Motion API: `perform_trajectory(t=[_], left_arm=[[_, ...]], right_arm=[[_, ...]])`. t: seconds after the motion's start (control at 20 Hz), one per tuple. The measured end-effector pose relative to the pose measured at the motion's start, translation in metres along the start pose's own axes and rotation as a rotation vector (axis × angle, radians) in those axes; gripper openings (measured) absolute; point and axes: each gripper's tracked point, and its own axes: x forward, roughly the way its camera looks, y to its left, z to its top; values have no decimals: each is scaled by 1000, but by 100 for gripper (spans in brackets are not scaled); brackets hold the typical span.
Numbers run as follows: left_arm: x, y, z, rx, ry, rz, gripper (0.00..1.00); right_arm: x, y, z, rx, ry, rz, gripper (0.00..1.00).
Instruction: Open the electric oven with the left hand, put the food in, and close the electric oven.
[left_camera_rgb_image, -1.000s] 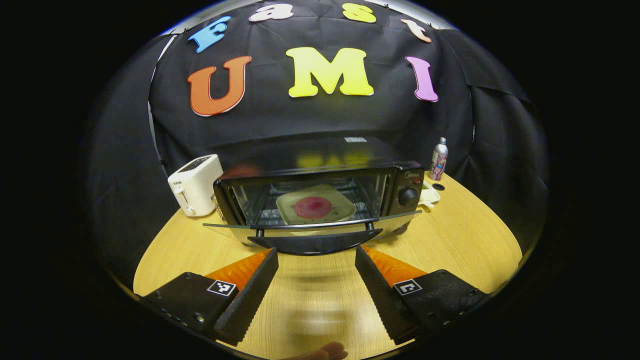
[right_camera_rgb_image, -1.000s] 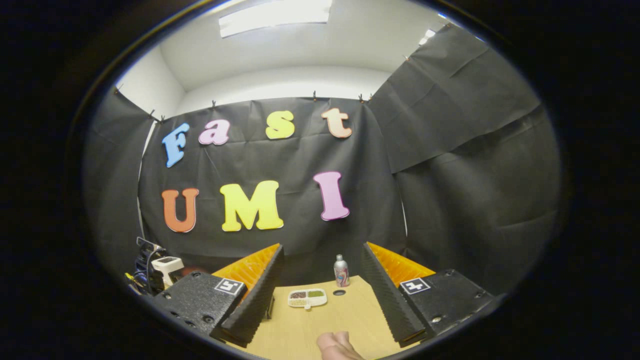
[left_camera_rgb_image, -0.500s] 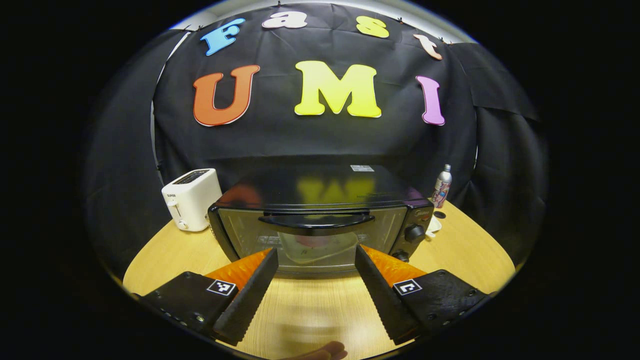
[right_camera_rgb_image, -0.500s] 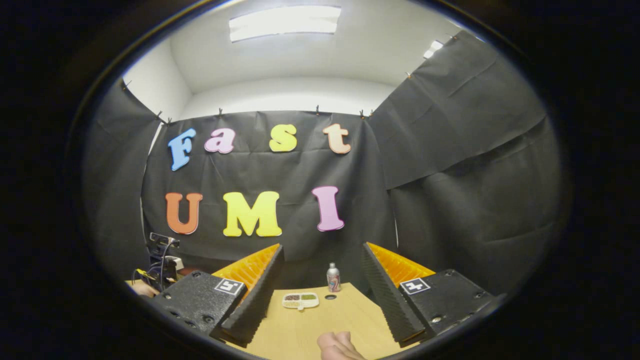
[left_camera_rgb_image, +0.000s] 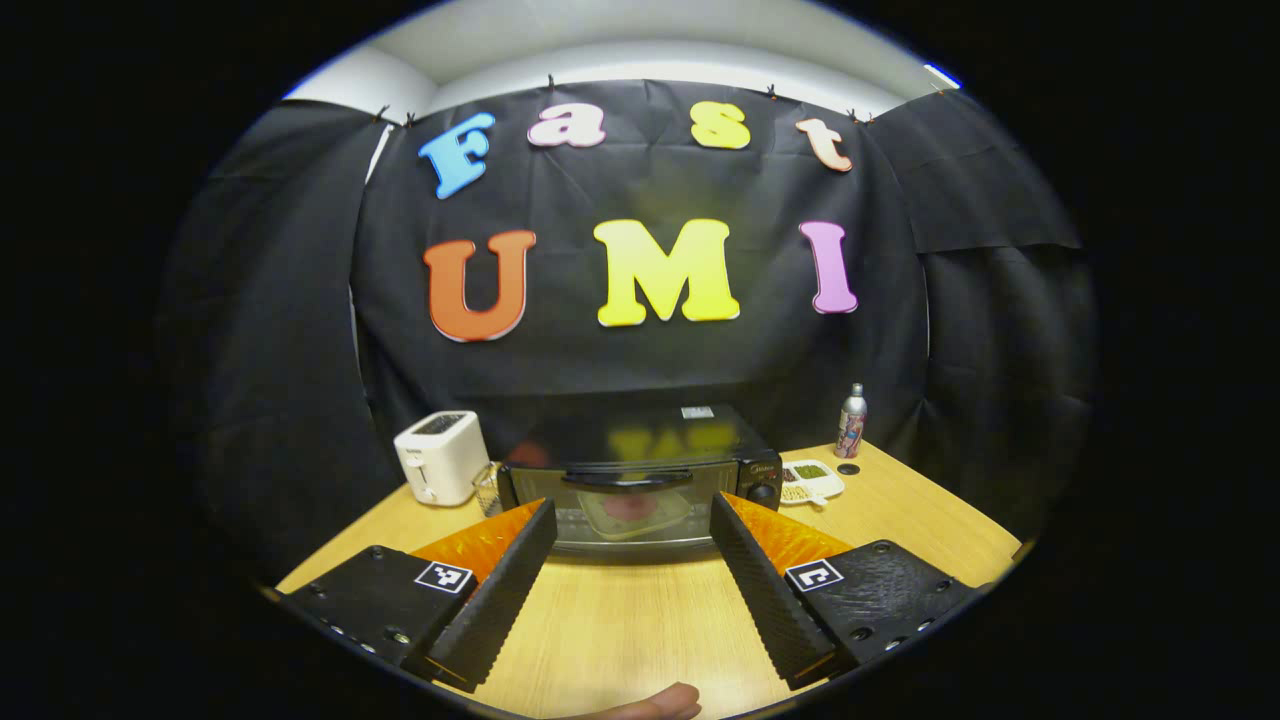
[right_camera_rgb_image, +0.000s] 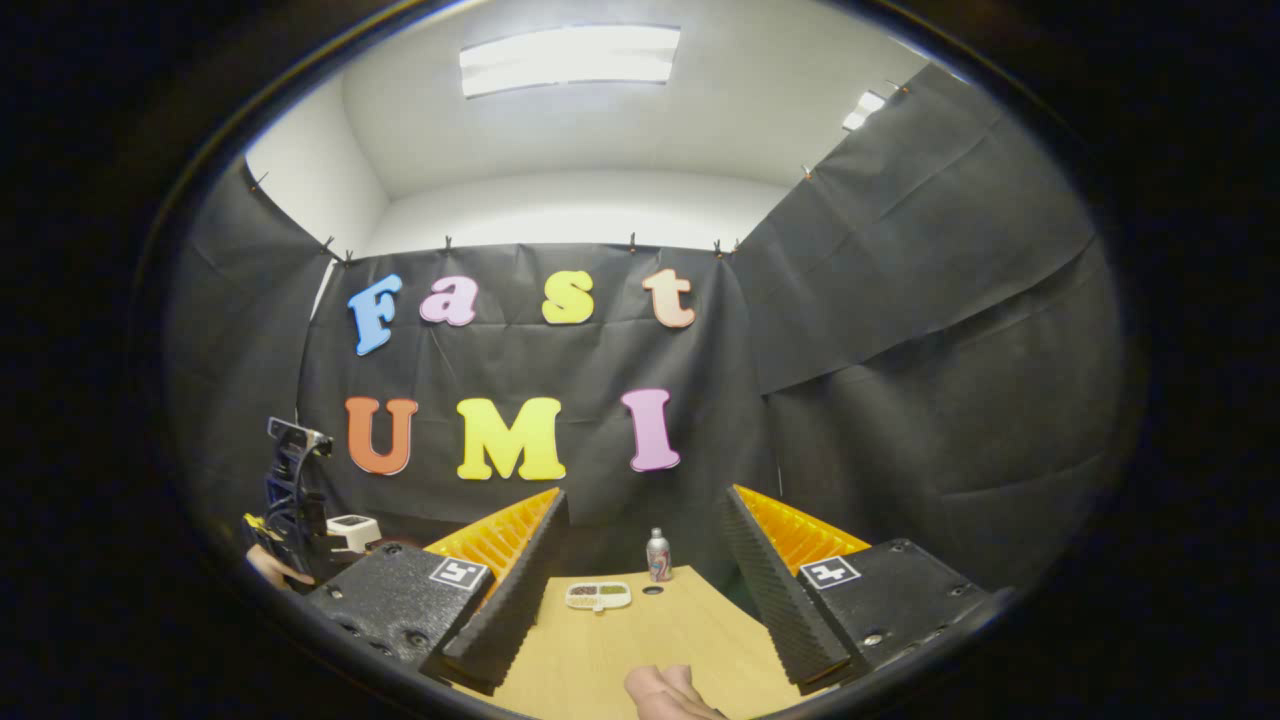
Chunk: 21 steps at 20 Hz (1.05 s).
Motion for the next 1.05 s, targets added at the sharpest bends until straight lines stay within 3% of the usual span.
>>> perform_trajectory(t=[0.1,0.15,0.2,0.25,0.3,0.35,0.4,0.55,0.75,1.05], left_arm=[[-36,-5,26,16,-42,-1,98],[-54,-6,40,20,-67,-4,89],[-73,-9,56,24,-105,-10,98],[-90,-7,69,28,-132,-6,90],[-107,-5,77,28,-155,0,96],[-121,-3,81,18,-163,9,89],[-136,-3,81,-5,-170,16,96],[-172,-2,85,-47,-234,19,96],[-199,-1,75,-70,-270,5,96],[-203,-1,75,-31,-279,5,96]], right_arm=[[-17,-5,13,-7,-26,-2,96],[-24,-7,19,-7,-40,-6,96],[-29,-10,25,-8,-53,-6,96],[-31,-11,29,-9,-63,-5,98],[-33,-12,30,-11,-68,-6,96],[-33,-13,31,-14,-69,-7,96],[-32,-14,28,-16,-65,-6,96],[-30,-7,17,-10,-38,16,98],[-24,1,2,-12,-2,40,96],[-20,8,-9,-16,20,52,96]])
